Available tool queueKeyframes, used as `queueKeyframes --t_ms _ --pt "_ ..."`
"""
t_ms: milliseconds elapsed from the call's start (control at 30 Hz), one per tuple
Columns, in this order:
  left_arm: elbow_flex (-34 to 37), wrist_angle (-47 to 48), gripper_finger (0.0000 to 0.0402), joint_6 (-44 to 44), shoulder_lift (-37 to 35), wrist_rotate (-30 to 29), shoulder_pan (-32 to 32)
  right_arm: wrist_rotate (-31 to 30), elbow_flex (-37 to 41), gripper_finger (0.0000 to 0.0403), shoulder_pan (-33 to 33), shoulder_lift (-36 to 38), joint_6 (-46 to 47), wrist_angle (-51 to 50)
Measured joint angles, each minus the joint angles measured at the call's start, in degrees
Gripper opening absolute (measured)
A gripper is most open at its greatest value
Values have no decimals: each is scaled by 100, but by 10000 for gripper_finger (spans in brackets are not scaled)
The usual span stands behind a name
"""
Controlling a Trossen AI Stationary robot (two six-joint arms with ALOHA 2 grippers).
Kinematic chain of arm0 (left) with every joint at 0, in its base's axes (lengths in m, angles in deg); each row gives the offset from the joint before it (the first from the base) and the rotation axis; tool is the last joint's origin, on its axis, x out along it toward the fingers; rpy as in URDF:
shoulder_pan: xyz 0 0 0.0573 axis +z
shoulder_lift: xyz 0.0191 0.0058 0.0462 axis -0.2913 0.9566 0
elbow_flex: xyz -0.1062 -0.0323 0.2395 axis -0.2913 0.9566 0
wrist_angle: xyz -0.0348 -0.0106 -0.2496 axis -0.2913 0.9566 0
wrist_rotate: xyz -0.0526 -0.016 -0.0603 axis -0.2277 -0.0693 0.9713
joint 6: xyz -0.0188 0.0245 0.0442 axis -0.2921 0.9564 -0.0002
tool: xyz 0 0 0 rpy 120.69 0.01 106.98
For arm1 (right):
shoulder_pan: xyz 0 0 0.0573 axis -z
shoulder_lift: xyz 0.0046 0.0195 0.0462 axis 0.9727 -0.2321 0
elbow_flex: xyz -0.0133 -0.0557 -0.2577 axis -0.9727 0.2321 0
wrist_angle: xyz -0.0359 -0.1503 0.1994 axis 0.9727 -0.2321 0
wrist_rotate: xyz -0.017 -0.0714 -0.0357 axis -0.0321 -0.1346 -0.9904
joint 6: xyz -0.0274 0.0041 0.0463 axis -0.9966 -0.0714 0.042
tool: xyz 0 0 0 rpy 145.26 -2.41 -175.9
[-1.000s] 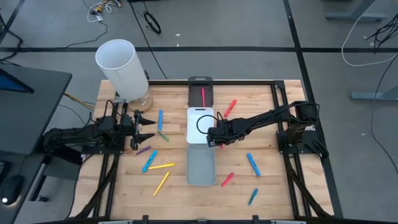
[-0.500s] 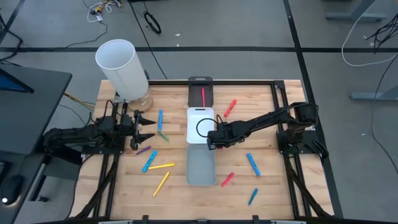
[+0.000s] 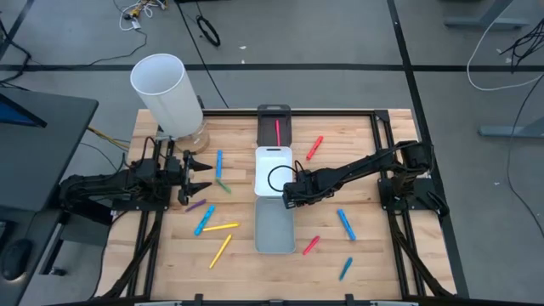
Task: Pick & Place Markers
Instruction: Put the large pink pen into the black bin
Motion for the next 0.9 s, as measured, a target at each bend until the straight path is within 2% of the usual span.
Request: queueKeyframes --t_ms 567,700,900 --pt "1 0 288 2 0 0 2 -13 167 130 7 -144 16 130" --pt "2 0 288 0 0 0 0 6 175 105 7 -151 47 121" --pt "2 0 288 0 0 0 0 25 184 39 10 -155 81 90"
